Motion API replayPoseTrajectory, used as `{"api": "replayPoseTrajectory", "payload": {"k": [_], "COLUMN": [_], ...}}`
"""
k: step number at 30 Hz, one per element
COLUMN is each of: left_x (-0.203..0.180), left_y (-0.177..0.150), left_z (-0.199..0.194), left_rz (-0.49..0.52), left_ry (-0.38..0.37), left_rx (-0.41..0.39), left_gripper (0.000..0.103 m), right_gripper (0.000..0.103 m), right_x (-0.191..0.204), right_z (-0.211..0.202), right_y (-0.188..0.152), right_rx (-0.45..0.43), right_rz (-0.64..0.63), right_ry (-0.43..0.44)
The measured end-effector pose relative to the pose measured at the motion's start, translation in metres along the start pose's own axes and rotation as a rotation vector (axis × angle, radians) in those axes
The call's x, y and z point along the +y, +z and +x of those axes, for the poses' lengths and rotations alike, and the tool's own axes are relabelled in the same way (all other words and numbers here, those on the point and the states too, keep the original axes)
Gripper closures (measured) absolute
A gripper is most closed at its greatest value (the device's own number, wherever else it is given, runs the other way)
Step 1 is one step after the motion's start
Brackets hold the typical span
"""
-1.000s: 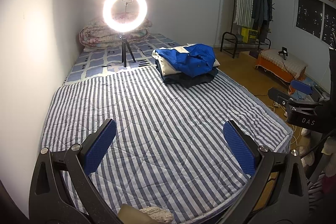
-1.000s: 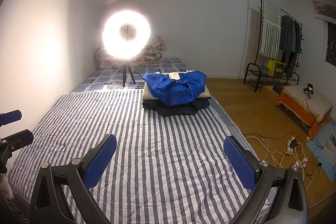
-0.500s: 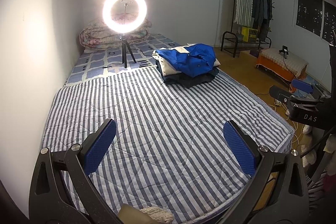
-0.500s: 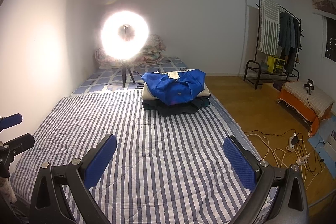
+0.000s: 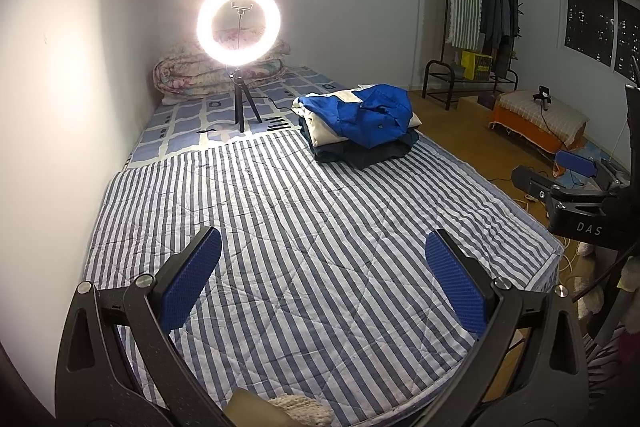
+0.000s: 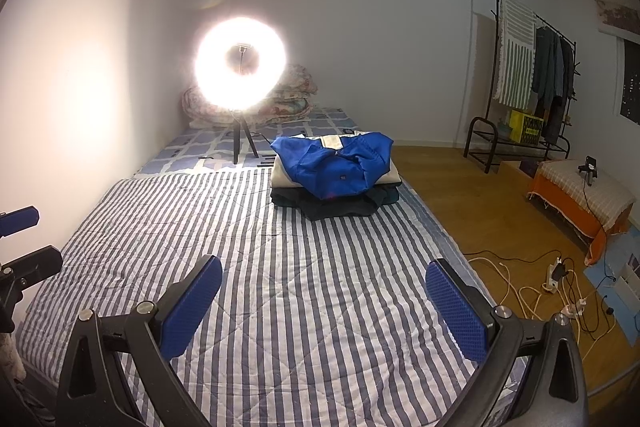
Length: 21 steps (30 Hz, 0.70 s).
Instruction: Fold large clothes
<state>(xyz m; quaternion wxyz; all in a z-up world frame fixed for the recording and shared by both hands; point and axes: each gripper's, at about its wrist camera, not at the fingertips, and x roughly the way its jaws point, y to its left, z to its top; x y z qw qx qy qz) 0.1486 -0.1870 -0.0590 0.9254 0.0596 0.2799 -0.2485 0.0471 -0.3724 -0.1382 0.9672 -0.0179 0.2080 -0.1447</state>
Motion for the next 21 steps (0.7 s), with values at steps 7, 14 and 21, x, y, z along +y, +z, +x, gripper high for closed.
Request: {"api": "replayPoseTrajectory", "payload": {"k": [7,14,21], "left_x": [0.0002,-0.0039,-0.0044], "left_y": [0.0006,-0.0014,-0.0040], "left_z": [0.0001,-0.0016,-0.0029], "left_rz": [0.015,0.035,0.039], "left_ry": [0.004,0.011,0.014], "left_rx": [-0.002,-0.016,-0.026], "left_gripper": [0.000,0.000,0.000], "right_gripper": [0.000,0.000,0.000], "right_x": [0.0019,0.0045,0.0012], "right_z": [-0.0001,-0.0005,-0.0001], "right_y": [-0.0015,-0.0033,-0.0024], "right_rx": [0.003,0.003,0.007], "right_rz": [-0.009,-0.026,-0.010], "right_ry": [-0.001,-0.003,-0.006]}}
